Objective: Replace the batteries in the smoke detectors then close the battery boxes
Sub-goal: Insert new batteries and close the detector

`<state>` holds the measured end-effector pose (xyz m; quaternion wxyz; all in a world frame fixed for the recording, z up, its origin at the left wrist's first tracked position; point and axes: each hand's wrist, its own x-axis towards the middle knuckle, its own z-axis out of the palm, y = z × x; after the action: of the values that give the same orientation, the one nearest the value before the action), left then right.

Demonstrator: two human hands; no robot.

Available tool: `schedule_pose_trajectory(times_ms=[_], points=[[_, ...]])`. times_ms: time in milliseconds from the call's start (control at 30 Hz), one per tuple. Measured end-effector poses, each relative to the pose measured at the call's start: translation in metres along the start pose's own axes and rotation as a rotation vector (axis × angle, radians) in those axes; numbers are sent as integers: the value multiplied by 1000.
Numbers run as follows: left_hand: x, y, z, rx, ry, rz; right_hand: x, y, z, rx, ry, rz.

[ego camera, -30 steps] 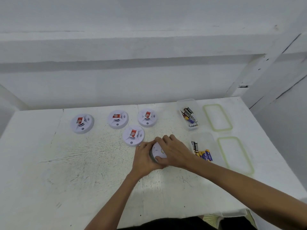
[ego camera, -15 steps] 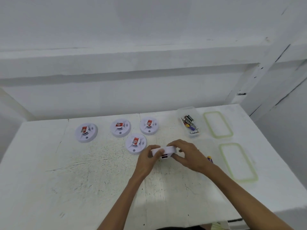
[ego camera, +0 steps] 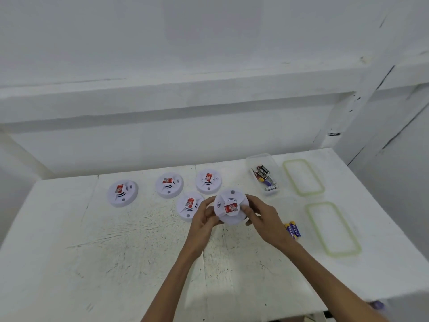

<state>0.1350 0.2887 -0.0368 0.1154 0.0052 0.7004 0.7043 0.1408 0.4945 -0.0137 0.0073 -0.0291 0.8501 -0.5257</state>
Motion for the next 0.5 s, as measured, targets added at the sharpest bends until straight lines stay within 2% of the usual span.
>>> schedule_pose_trajectory(times_ms=[133,300,433,500], points=[[-3,4,9,-68,59,28,-2,-6,2,111,48,126],[-1,11,17,-155,237,-30,4,-9,3,320,-56,323],[6,16,21,-53,266,-57,8,-16,4,312,-78,304],[10,15,22,-86,270,-98,8,-19,6,291,-112,270]])
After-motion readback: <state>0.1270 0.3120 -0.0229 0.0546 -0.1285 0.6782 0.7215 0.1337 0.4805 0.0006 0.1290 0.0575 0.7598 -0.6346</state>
